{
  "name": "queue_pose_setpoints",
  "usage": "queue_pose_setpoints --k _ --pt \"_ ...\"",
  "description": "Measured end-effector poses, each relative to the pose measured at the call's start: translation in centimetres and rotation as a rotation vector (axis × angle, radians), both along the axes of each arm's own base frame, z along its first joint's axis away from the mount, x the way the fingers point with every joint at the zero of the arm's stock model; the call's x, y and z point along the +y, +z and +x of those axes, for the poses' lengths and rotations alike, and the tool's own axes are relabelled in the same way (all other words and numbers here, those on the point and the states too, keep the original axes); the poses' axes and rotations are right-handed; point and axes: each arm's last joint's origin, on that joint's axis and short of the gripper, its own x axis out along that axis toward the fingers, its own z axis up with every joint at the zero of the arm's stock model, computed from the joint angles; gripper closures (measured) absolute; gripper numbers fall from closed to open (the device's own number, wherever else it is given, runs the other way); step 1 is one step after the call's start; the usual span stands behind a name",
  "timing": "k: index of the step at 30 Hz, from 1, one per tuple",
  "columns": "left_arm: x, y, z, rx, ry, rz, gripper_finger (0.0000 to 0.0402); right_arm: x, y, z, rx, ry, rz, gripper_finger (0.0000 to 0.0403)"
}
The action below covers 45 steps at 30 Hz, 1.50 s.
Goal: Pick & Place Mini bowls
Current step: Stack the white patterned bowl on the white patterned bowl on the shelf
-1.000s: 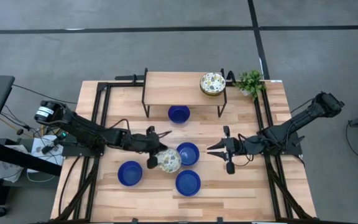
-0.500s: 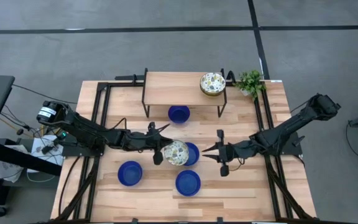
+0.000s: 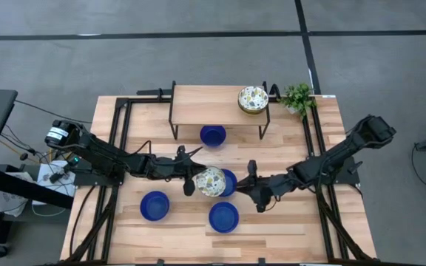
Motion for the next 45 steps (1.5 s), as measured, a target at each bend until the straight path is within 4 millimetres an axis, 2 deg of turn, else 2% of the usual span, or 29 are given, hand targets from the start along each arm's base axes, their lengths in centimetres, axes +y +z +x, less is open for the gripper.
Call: queue_pose_setpoints --k 4,8,13,21,31,45 --pt "0.0 0.0 0.0 0.0 0.0 0.0 0.0385 0.6 1.3 1.2 0.014 0.024 -0.072 0.0345" --pt "0.0 0.0 0.0 0.0 0.0 0.0 0.0386 1.0 2.6 2.6 0.136 0.036 -0.172 0.0344" --pt "0.0 0.0 0.0 0.0 0.0 0.0 0.0386 1.7 3.6 4.5 0.302 0.083 -0.324 0.0345" --pt "0.0 0.0 0.0 0.0 -0.01 -0.006 0.0384 3.1 4.7 7.1 0.419 0.149 -0.452 0.0345" --pt "0.0 0.0 0.0 0.004 -0.01 -0.004 0.0382 3.5 3.0 8.7 0.567 0.171 -0.535 0.0345" --pt "0.0 0.0 0.0 0.0 -0.004 -0.004 0.0382 2.1 3.3 9.2 0.562 0.129 -0.519 0.0345"
